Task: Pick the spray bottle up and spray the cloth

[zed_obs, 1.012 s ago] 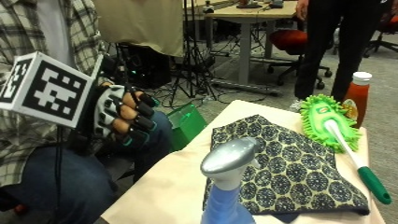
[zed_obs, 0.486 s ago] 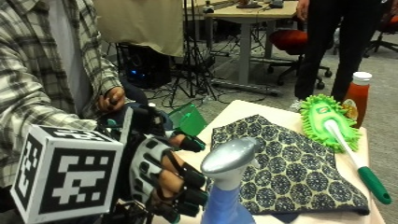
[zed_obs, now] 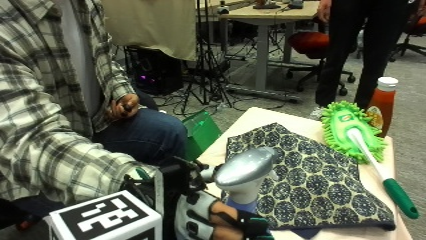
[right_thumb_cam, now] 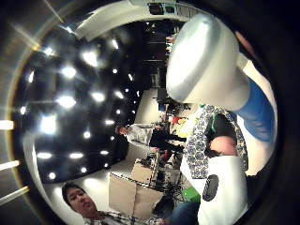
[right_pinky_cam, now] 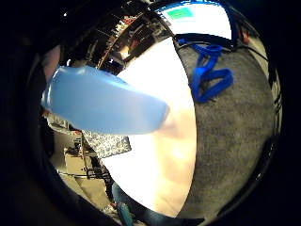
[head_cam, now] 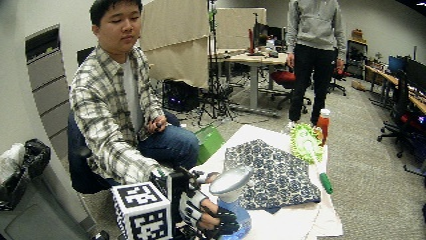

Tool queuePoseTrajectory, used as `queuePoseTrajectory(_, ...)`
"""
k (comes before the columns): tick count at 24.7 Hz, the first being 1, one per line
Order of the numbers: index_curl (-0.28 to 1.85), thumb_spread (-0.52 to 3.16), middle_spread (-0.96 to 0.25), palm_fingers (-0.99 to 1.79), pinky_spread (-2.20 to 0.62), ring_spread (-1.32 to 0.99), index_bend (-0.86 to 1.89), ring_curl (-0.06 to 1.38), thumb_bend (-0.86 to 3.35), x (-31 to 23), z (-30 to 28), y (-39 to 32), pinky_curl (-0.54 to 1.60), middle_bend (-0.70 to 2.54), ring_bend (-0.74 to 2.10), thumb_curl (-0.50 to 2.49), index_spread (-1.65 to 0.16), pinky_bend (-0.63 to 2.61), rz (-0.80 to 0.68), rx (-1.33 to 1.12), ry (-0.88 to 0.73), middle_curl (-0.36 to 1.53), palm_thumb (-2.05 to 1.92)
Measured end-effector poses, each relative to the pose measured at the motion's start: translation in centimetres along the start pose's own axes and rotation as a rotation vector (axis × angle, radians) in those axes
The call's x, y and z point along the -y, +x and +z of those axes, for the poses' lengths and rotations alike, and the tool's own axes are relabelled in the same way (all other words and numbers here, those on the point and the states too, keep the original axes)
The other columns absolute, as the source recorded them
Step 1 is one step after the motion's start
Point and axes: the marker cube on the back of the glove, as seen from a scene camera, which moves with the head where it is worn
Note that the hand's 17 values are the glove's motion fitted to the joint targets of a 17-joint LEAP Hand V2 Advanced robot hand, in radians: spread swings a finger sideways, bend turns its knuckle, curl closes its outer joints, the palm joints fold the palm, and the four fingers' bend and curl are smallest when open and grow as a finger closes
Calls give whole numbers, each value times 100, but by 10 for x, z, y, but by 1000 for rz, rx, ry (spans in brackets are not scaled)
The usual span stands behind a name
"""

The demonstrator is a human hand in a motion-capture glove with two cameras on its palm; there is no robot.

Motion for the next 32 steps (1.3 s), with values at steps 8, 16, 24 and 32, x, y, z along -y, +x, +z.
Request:
queuePoseTrajectory(8, 33, 83, -1, 87, 12, -6, 13, 34, 16, 17, 17, 14, 28, 28, 51, 58, -21, 24, -54, 119, 9, 38, 100)
queuePoseTrajectory(16, 40, 53, -10, 129, 2, -14, 23, 39, 8, 40, 26, 13, 32, 43, 53, 63, -24, 25, -83, 153, 69, 46, 106)
queuePoseTrajectory(24, 47, 26, -14, 142, -9, -17, 33, 45, 2, 50, 26, 12, 37, 53, 62, 67, -26, 32, -104, 116, 202, 51, 108)
queuePoseTrajectory(32, 52, 10, -15, 139, -13, -18, 37, 48, -2, 53, 22, -13, 41, 58, 68, 70, -26, 37, -163, 26, 188, 53, 110)
